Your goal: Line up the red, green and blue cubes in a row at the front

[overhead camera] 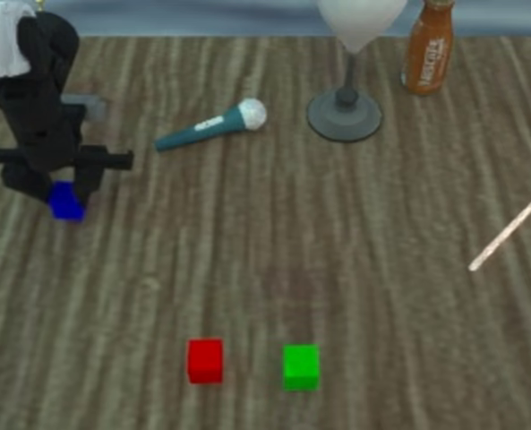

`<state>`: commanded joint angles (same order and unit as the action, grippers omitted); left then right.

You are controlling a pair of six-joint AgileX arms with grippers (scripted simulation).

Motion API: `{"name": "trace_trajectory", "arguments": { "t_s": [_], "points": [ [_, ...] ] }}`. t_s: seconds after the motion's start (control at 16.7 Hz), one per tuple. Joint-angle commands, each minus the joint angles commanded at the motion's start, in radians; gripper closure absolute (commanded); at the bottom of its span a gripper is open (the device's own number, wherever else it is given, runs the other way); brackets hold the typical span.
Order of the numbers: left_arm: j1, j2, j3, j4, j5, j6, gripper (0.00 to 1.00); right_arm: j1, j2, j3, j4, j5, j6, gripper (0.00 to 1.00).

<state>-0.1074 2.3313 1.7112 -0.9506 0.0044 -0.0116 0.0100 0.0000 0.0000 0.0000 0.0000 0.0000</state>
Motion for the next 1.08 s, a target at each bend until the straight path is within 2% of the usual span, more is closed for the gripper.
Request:
{"name": "trace_trajectory", "arguments": {
  "t_s": [0.48,0.9,1.08],
  "points": [
    [0.002,-0.020,0.009,-0.009,0.000,0.001,1.00,0.000,0.000,0.000,0.000,0.000,0.000,0.00],
    [0.019,-0.080,0.157,-0.225,-0.001,-0.002,1.00,0.000,0.000,0.000,0.000,0.000,0.000,0.00],
    [0.021,-0.090,0.172,-0.242,-0.001,-0.002,1.00,0.000,0.000,0.000,0.000,0.000,0.000,0.00]
  ]
}}
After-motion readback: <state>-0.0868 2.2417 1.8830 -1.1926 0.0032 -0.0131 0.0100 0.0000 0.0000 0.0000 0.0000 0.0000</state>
